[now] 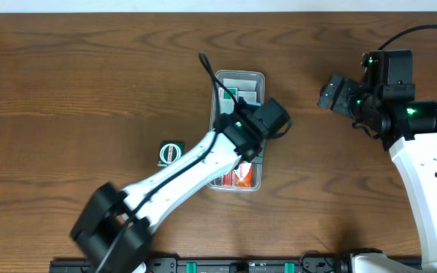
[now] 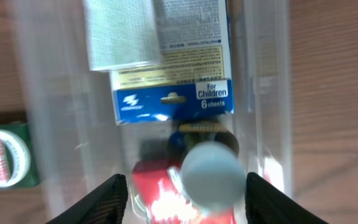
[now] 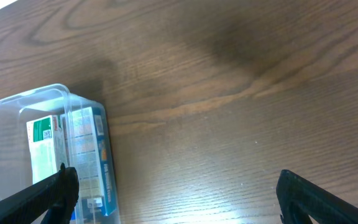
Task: Pack container
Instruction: 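Lower the bottle into the container and open the left gripper, then grasp the dark green round-label box with the left gripper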
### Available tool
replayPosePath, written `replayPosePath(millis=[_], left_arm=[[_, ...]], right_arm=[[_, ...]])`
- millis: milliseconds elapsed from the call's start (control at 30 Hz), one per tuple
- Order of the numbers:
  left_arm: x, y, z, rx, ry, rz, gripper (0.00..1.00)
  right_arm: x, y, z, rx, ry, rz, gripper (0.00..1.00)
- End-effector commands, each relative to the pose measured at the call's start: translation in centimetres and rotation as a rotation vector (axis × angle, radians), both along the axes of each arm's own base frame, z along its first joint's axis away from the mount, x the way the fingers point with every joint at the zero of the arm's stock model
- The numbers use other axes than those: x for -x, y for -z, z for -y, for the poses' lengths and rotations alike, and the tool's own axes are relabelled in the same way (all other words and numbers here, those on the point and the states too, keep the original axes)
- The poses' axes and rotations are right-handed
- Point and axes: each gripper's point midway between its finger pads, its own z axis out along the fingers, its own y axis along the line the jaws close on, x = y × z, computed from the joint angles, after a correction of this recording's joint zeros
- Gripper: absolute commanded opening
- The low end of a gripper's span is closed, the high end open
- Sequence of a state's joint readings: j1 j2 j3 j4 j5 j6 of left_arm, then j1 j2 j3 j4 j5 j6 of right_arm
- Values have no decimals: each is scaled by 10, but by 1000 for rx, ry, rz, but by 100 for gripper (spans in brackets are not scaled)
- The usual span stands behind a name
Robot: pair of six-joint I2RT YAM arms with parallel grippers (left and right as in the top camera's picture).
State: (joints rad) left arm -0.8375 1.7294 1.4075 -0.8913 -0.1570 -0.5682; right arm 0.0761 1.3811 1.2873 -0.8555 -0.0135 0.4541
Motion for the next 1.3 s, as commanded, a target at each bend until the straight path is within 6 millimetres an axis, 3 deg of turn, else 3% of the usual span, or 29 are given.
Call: replayPosePath(millis=[0,100,200,300,367,533,633,867,1267], left_arm=[[-5,-73,-12,104,-10,119,64],[3,-104,-48,102,-41,156,69],[8,-121,-102,21,-132,185,77],[9,-119,-149,-61,-202,148,86],[9,-109,-166,-84,-199,81,89],[11,-59,-176,-22,-176,-132,90],[3,-29,-181,-32,-190,-201,95],[-9,31,-182,-100,-117,-336,97],[-28,92,-188,-123,-104,-420,97]], right_arm=[[-1,-2,2,10,-2,6,99],[-1,-2,2,10,-2,6,99],[-1,-2,2,10,-1,6,99],[-1,-2,2,10,-1,6,99],[-1,-2,2,10,-1,6,99],[-1,-2,2,10,-1,6,99],[-1,-2,2,10,-1,6,99],[-1,-2,2,10,-1,6,99],[-1,-2,2,10,-1,6,99]])
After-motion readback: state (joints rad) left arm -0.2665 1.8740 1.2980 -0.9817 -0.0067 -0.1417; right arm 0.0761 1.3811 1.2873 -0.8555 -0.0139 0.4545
